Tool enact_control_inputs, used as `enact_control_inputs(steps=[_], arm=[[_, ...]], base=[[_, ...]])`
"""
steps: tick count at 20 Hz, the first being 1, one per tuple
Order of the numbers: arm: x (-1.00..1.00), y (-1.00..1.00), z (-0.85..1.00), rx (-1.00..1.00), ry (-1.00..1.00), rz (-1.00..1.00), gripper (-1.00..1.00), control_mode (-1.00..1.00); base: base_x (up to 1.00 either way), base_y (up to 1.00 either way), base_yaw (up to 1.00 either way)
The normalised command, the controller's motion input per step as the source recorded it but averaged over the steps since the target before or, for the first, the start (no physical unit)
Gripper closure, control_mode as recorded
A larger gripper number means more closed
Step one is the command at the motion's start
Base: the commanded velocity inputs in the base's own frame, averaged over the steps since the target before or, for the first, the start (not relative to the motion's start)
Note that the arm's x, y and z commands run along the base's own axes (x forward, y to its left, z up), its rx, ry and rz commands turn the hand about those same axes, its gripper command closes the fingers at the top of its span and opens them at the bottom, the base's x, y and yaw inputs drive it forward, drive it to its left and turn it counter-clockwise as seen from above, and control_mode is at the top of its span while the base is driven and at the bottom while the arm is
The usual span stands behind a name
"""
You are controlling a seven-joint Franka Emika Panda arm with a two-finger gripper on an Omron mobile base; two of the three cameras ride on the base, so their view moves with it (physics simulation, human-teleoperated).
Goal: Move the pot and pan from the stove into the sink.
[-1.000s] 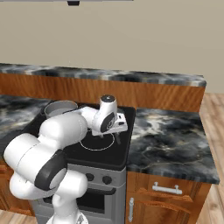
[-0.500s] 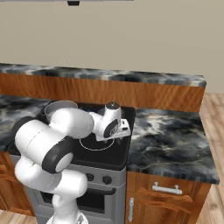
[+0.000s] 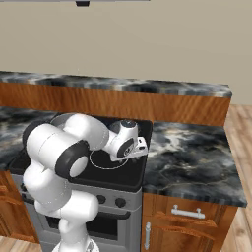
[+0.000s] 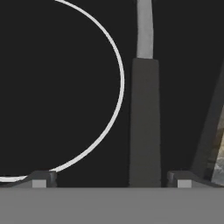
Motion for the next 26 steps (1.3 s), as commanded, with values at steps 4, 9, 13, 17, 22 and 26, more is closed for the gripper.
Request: enact_control_inputs(steps=[4,9,13,17,22,26], arm=[[0.25,-0.17,-0.30,0.00,-0.01,0.05,-1.00,-1.00],[0.16,-0.34,-0.35,0.00,-0.03,0.07,-1.00,-1.00],[0.11,-0.29,-0.25,0.01,-0.03,0.05,-1.00,-1.00],[0.01,-0.01,-0.01,0.00,0.00,0.00,-1.00,-1.00],[0.01,0.00,0.00,0.00,0.00,0.00,1.00,-1.00],[0.00,0.00,0.00,0.00,0.00,0.00,1.00,-1.00]], base=[[0.00,0.00,0.00],[0.00,0.00,0.00],[0.00,0.00,0.00],[0.00,0.00,0.00],[0.00,0.00,0.00],[0.00,0.00,0.00]])
